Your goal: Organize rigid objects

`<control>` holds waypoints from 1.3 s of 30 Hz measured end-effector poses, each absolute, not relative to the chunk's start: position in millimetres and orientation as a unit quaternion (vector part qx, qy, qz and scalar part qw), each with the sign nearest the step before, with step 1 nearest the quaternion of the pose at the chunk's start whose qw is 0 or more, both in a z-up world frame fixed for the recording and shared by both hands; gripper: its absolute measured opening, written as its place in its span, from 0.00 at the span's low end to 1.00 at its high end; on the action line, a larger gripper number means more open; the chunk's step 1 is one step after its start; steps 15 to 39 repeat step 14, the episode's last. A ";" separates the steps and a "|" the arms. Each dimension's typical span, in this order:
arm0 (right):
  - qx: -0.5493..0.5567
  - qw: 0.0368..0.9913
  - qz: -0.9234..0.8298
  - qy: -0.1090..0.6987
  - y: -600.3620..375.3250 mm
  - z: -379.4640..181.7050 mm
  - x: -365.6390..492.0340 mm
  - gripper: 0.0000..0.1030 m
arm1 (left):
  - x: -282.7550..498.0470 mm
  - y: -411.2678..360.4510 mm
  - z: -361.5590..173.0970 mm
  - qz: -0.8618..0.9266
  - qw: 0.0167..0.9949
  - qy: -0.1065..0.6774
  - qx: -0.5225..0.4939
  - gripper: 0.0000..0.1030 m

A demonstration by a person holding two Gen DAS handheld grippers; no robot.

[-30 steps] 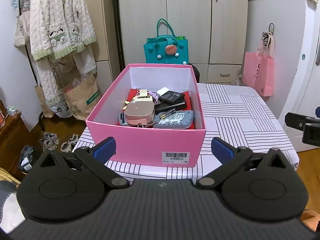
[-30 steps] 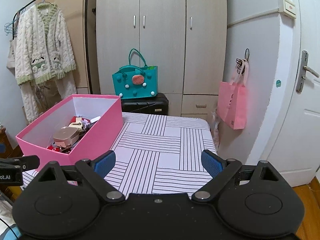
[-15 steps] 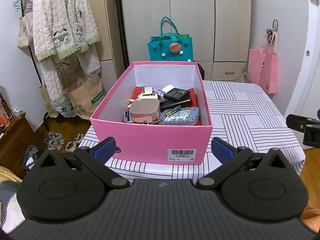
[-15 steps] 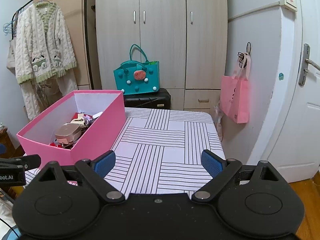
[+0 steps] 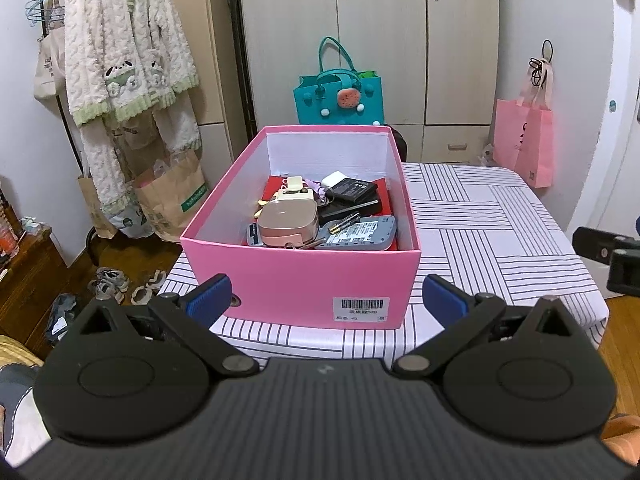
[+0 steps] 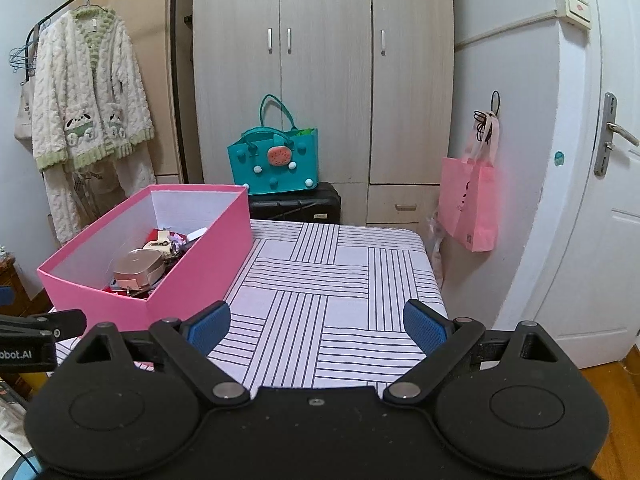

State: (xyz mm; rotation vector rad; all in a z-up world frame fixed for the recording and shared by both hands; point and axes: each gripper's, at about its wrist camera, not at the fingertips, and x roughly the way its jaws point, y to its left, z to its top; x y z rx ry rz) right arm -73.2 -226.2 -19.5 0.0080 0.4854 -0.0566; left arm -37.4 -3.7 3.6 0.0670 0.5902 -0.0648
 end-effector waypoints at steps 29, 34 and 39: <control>0.006 0.969 -0.030 0.245 -227.9 -21.1 -71.3 0.93 | -37.7 -5.1 2.5 -0.032 0.955 0.291 0.038 1.00; 0.006 0.969 -0.030 0.245 -227.9 -21.1 -71.3 0.93 | -37.7 -5.1 2.5 -0.032 0.955 0.291 0.038 1.00; 0.006 0.969 -0.030 0.245 -227.9 -21.1 -71.3 0.93 | -37.7 -5.1 2.5 -0.032 0.955 0.291 0.038 1.00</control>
